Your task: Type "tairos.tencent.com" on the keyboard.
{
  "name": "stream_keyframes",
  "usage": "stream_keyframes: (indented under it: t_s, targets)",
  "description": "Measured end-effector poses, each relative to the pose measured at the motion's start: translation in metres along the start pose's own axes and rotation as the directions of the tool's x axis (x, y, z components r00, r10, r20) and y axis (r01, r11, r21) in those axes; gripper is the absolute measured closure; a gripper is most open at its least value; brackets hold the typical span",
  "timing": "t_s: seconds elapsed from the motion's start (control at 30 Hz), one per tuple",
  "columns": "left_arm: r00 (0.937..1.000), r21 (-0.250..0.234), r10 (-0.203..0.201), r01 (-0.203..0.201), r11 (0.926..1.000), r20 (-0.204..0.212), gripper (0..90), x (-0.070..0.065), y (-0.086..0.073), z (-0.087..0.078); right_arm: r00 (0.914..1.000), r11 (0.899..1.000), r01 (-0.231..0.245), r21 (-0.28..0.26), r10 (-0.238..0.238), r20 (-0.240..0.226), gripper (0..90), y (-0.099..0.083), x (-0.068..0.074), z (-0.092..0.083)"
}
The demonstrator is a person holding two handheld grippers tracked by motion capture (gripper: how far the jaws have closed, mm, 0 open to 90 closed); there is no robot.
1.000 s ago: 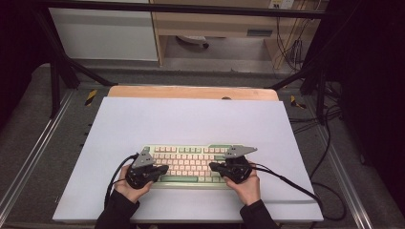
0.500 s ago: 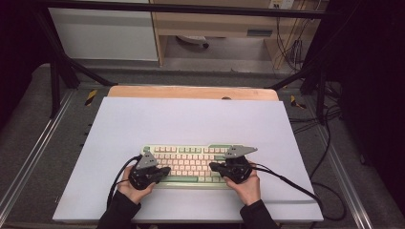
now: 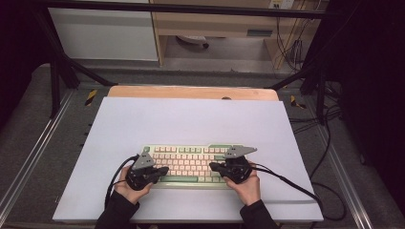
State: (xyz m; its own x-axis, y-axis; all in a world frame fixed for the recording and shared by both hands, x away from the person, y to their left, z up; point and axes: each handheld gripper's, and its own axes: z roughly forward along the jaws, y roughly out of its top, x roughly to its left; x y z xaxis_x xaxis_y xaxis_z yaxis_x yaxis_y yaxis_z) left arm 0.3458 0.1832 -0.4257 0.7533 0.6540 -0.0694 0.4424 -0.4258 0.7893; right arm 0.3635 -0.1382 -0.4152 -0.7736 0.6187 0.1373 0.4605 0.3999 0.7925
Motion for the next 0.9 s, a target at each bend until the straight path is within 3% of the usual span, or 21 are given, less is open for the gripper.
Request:
stream_keyframes:
  t_s: [0.5, 0.9]
  targets:
    - [0.9991, -0.036, -0.043, 0.043, 0.9984, -0.005, 89.8, 0.013, -0.005, -0.017, 1.0, 1.0, -0.006, -0.015, 0.006, -0.001, 90.0, 0.003, 0.0, -0.001]
    - [0.9984, -0.038, -0.054, 0.053, 0.9979, -0.015, 89.8, 0.02, -0.009, -0.022, 1.0, 1.0, -0.007, -0.023, 0.007, 0.005, 90.0, 0.014, 0.005, 0.006]
